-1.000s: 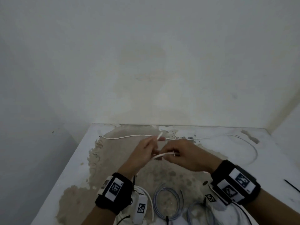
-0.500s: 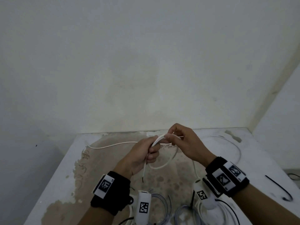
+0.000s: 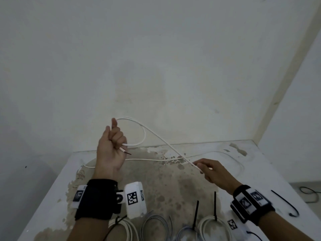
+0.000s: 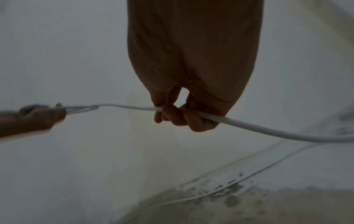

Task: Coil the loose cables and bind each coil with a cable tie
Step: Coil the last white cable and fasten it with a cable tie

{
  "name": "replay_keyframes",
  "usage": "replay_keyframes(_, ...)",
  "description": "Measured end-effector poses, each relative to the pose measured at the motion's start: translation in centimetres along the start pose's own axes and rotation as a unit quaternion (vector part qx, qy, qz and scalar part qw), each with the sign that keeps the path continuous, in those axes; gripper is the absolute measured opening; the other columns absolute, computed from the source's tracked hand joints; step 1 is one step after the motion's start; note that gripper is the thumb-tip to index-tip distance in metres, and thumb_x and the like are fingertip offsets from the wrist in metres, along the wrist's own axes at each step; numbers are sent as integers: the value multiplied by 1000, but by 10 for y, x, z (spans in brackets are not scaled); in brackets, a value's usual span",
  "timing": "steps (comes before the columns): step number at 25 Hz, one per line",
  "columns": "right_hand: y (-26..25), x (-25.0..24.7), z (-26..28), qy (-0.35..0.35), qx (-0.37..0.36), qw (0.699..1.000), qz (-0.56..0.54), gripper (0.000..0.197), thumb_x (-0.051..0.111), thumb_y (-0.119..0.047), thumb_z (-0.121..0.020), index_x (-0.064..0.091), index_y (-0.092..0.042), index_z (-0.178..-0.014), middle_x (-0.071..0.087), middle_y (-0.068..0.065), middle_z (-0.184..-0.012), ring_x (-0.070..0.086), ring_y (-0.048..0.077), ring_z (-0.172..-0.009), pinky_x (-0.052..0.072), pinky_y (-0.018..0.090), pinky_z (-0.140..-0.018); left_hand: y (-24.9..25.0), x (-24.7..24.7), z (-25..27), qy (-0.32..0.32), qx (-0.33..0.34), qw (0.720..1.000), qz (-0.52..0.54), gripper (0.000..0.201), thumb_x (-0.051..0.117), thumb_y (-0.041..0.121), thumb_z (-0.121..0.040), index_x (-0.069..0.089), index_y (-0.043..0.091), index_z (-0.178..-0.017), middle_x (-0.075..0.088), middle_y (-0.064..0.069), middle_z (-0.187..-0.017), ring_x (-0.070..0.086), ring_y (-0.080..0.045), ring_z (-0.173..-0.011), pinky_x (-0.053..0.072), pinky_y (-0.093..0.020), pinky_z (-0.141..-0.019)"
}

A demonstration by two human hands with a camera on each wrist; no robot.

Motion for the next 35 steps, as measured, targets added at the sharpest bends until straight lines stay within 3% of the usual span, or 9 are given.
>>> replay_keyframes(7,-103,17,43,-153,-151,947,240,18,43,-39,-105,56,-27,-107,57,-13,-77,52,2,-67,41,18,-63,-59,14,-3,61,37,960,-270,36,29,28,-106,59,11,-102,26,9,-49,23,-3,-36,22,-16,-34)
replay_keyframes(11,-156,1,39,-83,-276,923,256,14,58,-31,-99,70,-28,-106,56,-17,-85,54,0,-74,39,13,-65,-93,26,21,-27,-3,873,-487,32,32,26,-106,59,8,-103,39,5,-55,52,-9,-47,44,-21,-46)
replay_keyframes(15,-156,-23,16,-8,-277,939,204,8,65,-30,-95,73,-31,-98,65,-11,-84,58,13,-70,38,13,-62,-102,37,37,-133,-77,780,-606,37,30,25,-106,58,10,-86,51,-1,-60,47,-14,-41,33,-22,-40)
replay_keyframes(18,-141,-34,0,14,-234,962,143,7,67,-32,-94,72,-28,-91,69,-6,-80,51,9,-62,37,16,-59,-101,34,38,-136,-206,842,-480,32,34,24,-103,58,9,-87,32,5,-49,20,-5,-36,12,-20,-39)
replay_keyframes(21,-111,-44,-11,63,-184,978,81,20,56,-33,-100,75,-26,-96,62,-7,-70,47,11,-60,36,18,-59,-90,32,34,-145,-275,911,-270,21,50,27,-96,61,11,-86,26,9,-50,16,-3,-37,12,-18,-34)
replay_keyframes(24,-67,-47,-9,56,-100,993,40,29,49,-30,-104,77,-21,-102,50,-10,-66,45,-2,-55,36,7,-55,-62,31,23,-175,-231,945,-154,13,55,23,-95,59,13,-88,23,8,-55,17,-5,-40,18,-18,-35)
replay_keyframes(27,-22,-49,-1,30,-43,990,128,31,47,-32,-104,77,-30,-99,53,-10,-67,49,-3,-55,39,14,-62,-33,29,11,-111,-115,979,-125,27,36,26,-103,55,16,-85,26,8,-53,15,-6,-41,20,-18,-33)
replay_keyframes(32,-62,-2,26,-179,-136,928,297,32,46,-40,-104,73,-24,-99,62,-15,-80,58,6,-73,45,24,-67,-56,22,4,8,3,964,-266,33,28,29,-106,50,16,-85,29,10,-50,22,-3,-36,21,-16,-34)
replay_keyframes(35,-117,10,36,-157,-256,904,304,21,51,-34,-102,68,-26,-91,59,-12,-78,51,0,-67,50,27,-76,-90,25,15,0,-2,901,-433,33,29,27,-106,52,12,-89,34,8,-49,45,-7,-42,39,-17,-42)
Point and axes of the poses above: each hand's wrist, its own z-axis away from the middle knuckle, its own x-axis out of the palm, y = z × x, the point moved 2 cm from there along -z, towards the middle knuckle
